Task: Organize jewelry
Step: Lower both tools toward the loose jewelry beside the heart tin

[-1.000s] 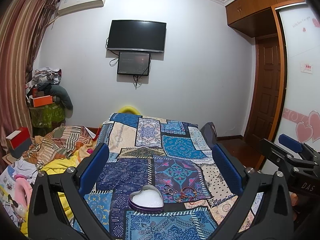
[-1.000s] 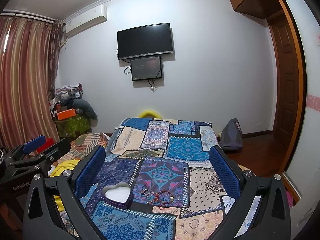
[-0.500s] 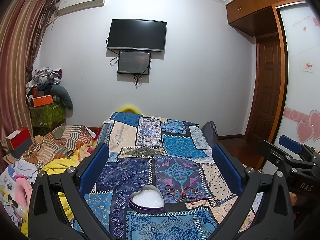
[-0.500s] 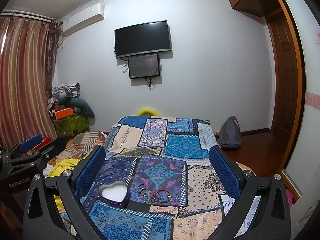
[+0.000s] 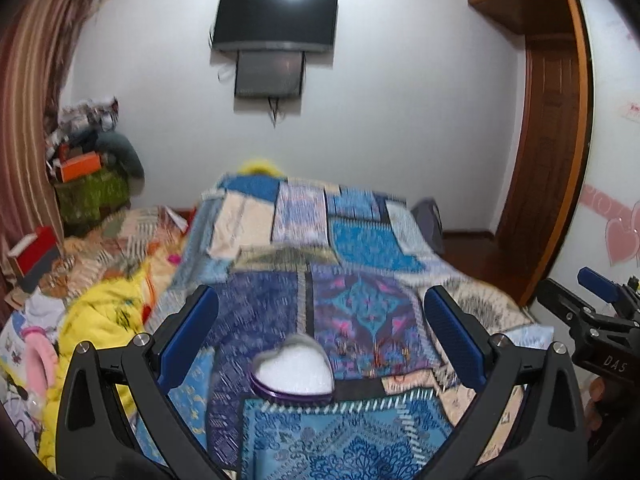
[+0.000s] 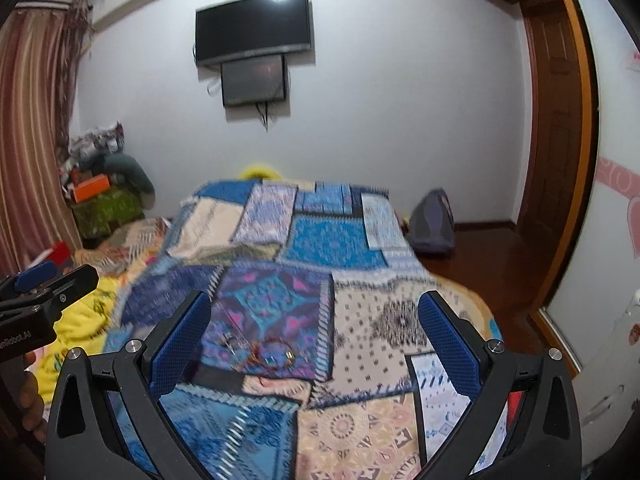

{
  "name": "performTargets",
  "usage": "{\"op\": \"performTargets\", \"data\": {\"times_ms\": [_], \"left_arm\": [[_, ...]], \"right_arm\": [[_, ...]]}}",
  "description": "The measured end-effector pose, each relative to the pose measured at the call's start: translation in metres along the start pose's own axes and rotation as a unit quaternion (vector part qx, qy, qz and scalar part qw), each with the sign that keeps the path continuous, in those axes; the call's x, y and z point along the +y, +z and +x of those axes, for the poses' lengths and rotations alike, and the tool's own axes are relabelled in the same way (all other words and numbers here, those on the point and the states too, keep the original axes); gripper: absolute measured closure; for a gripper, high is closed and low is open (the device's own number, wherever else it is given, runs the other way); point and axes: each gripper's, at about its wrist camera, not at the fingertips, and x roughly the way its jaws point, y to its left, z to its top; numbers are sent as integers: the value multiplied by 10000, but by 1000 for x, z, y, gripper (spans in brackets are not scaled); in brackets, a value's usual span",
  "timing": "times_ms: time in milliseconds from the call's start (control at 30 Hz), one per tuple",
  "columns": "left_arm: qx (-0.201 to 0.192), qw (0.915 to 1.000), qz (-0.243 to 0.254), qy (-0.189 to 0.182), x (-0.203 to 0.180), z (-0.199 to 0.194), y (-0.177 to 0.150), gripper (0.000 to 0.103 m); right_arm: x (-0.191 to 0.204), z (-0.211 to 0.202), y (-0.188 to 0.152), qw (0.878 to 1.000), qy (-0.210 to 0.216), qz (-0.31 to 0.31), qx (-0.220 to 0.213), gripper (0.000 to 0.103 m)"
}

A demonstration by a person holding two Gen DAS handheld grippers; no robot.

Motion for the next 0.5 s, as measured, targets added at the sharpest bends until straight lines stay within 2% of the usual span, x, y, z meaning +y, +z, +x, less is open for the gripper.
{"op": "performTargets", "data": {"times_ms": [133,267,467,500], "left_arm": [[526,9986,-37,-85,0,32,-18,0],[875,9961,-6,-148,-3,55,-36,0],[1346,9900,155,-393,-19,84,-57,0],[1424,9885,161,-472,-22,88,-59,4]], "right_arm": [[-7,21,-14,9990,22,-88,426,0],[-14,40,-26,9966,138,-126,807,2],[-28,65,-39,9916,406,-19,1230,15],[-29,68,-39,9911,429,-11,1258,17]]}}
